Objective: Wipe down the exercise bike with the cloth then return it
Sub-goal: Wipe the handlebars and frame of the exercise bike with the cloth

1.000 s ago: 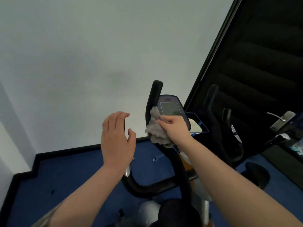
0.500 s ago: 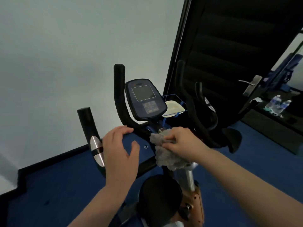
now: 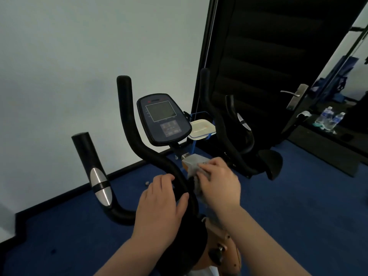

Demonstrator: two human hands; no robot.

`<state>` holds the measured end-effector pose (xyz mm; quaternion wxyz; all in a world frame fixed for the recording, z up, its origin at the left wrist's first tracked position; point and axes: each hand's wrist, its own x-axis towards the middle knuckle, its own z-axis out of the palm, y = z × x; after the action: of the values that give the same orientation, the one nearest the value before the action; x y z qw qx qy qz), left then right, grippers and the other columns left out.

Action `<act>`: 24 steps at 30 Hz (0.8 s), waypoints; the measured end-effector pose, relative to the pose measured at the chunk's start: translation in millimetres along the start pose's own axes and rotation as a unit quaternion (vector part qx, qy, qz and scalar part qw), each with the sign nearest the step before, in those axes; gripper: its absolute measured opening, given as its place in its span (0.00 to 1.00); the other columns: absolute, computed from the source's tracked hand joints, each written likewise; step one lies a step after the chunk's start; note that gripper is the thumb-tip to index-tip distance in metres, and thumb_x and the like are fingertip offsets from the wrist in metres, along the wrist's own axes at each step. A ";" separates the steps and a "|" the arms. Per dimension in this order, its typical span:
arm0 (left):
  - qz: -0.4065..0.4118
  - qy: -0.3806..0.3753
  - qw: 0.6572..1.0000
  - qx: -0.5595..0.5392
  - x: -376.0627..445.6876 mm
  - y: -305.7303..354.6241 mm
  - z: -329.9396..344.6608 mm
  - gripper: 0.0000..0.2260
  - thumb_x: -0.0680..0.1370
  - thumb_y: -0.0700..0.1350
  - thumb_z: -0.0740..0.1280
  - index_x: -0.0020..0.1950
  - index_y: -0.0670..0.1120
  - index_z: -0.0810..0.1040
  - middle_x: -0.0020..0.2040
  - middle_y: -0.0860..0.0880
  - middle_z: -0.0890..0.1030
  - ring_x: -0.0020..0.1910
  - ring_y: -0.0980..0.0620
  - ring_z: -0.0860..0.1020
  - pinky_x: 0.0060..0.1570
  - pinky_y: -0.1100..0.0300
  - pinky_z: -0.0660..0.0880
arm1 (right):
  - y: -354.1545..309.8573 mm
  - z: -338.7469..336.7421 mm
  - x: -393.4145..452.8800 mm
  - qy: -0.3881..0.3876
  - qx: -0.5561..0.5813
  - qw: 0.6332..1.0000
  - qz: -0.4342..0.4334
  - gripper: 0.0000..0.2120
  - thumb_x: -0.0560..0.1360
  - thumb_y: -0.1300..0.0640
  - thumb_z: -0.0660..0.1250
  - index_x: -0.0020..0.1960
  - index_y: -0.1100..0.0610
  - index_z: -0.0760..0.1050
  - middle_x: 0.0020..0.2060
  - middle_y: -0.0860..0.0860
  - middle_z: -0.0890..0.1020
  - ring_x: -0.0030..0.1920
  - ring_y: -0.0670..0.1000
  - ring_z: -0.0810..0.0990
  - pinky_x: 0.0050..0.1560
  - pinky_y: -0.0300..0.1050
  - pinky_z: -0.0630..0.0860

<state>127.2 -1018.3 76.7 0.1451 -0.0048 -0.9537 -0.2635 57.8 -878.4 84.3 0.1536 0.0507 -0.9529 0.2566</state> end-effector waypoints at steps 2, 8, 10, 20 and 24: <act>-0.014 -0.002 1.000 -0.008 -0.3 -1.0 -1.2 0.19 0.78 0.59 0.57 0.65 0.51 0.64 0.58 0.55 0.70 0.56 0.56 0.72 0.55 0.61 0.69 | -8.2 14.4 -11.1 -0.035 0.026 0.999 -0.031 0.09 0.78 0.51 0.63 0.52 0.47 0.81 0.48 0.42 0.75 0.43 0.45 0.77 0.38 0.39 0.70; -0.036 -0.019 0.999 -0.006 1.0 -0.9 -3.7 0.17 0.78 0.60 0.56 0.62 0.53 0.65 0.56 0.57 0.72 0.54 0.56 0.73 0.53 0.58 0.71 | 23.5 -7.6 2.8 -0.064 -0.030 0.996 -0.056 0.08 0.75 0.49 0.65 0.52 0.44 0.80 0.47 0.42 0.76 0.44 0.49 0.78 0.40 0.49 0.78; -0.050 -0.013 0.999 -0.003 1.1 -0.6 -3.3 0.16 0.78 0.59 0.57 0.61 0.53 0.66 0.55 0.56 0.72 0.54 0.56 0.73 0.52 0.58 0.71 | 12.8 0.2 1.9 -0.009 -0.012 0.999 -0.041 0.07 0.76 0.52 0.65 0.51 0.48 0.81 0.48 0.44 0.77 0.42 0.51 0.80 0.38 0.47 0.76; -0.108 0.037 0.977 -0.182 -23.3 -12.7 -14.5 0.09 0.77 0.49 0.64 0.55 0.59 0.71 0.52 0.64 0.74 0.53 0.66 0.73 0.53 0.63 0.72 | -4.7 -32.4 27.0 -0.021 0.220 0.966 -0.137 0.09 0.71 0.56 0.72 0.49 0.45 0.82 0.44 0.38 0.79 0.49 0.39 0.78 0.48 0.25 0.69; -0.088 0.248 0.955 -0.136 -40.5 -37.0 -30.2 0.13 0.76 0.37 0.65 0.52 0.55 0.75 0.51 0.65 0.74 0.52 0.63 0.73 0.52 0.63 0.70 | -46.0 -22.9 29.4 -0.194 0.012 0.876 -0.441 0.11 0.72 0.52 0.71 0.53 0.41 0.81 0.50 0.40 0.79 0.54 0.44 0.75 0.62 0.42 0.62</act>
<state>171.2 -1062.7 71.6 0.3516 0.1248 -0.8394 -0.3951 44.1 -907.1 134.3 0.0624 0.5163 -0.8393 0.1588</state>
